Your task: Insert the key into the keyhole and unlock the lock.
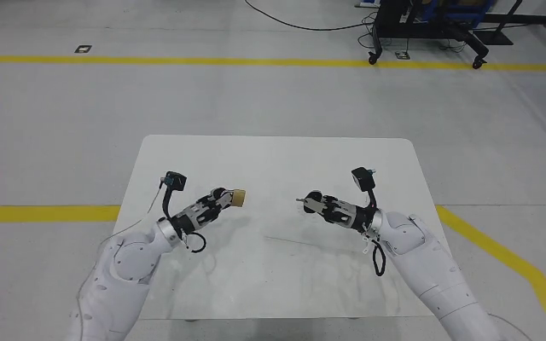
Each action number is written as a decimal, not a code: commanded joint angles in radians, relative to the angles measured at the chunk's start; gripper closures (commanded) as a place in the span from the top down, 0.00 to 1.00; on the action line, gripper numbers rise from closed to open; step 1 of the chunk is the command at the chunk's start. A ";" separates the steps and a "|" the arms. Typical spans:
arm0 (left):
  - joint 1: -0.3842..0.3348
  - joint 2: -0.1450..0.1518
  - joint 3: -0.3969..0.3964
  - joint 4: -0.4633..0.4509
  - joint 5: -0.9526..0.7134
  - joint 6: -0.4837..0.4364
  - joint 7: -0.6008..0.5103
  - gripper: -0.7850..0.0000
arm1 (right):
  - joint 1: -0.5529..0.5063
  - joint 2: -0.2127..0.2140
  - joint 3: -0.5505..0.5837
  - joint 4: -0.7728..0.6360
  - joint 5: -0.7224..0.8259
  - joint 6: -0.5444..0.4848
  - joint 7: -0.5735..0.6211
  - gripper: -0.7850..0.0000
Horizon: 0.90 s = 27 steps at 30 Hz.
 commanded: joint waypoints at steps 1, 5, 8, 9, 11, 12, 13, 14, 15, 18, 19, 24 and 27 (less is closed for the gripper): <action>0.001 0.000 0.000 -0.001 -0.002 0.001 0.000 0.00 | 0.000 0.000 0.000 0.000 0.000 0.000 0.000 0.00; -0.014 -0.010 0.036 0.066 -0.189 -0.008 0.000 0.00 | 0.000 0.000 0.000 0.000 0.000 0.000 0.000 0.00; -0.065 -0.021 0.082 0.164 -0.386 -0.061 -0.060 0.00 | -0.011 -0.006 -0.017 -0.021 0.008 0.027 -0.034 0.00; -0.083 -0.024 0.097 0.193 -0.428 -0.086 -0.084 0.00 | -0.011 -0.010 -0.031 -0.026 0.019 0.028 -0.050 0.00; -0.114 -0.031 0.131 0.244 -0.519 -0.138 -0.129 0.00 | 0.007 -0.021 -0.065 -0.019 0.027 0.040 -0.075 0.00; -0.129 -0.035 0.148 0.272 -0.574 -0.156 -0.154 0.00 | 0.019 -0.028 -0.082 -0.014 0.033 0.043 -0.090 0.00; -0.145 -0.039 0.164 0.302 -0.623 -0.166 -0.179 0.00 | 0.033 -0.036 -0.101 -0.010 0.042 0.040 -0.106 0.00; -0.162 -0.043 0.179 0.330 -0.656 -0.179 -0.208 0.00 | 0.049 -0.043 -0.120 -0.001 0.047 0.039 -0.117 0.00; -0.180 -0.046 0.194 0.355 -0.681 -0.194 -0.237 0.00 | 0.066 -0.051 -0.138 0.008 0.051 0.040 -0.128 0.00; -0.219 -0.056 0.234 0.414 -0.745 -0.270 -0.312 0.00 | 0.121 -0.075 -0.195 0.047 0.064 0.047 -0.149 0.00; -0.228 -0.059 0.246 0.431 -0.778 -0.299 -0.338 0.00 | 0.141 -0.082 -0.211 0.065 0.065 0.050 -0.155 0.00; -0.251 -0.062 0.290 0.453 -0.886 -0.327 -0.411 0.00 | 0.216 -0.120 -0.277 0.147 0.090 0.037 -0.188 0.00; -0.241 -0.052 0.301 0.427 -0.884 -0.334 -0.405 0.00 | 0.255 -0.137 -0.299 0.189 0.089 0.022 -0.206 0.00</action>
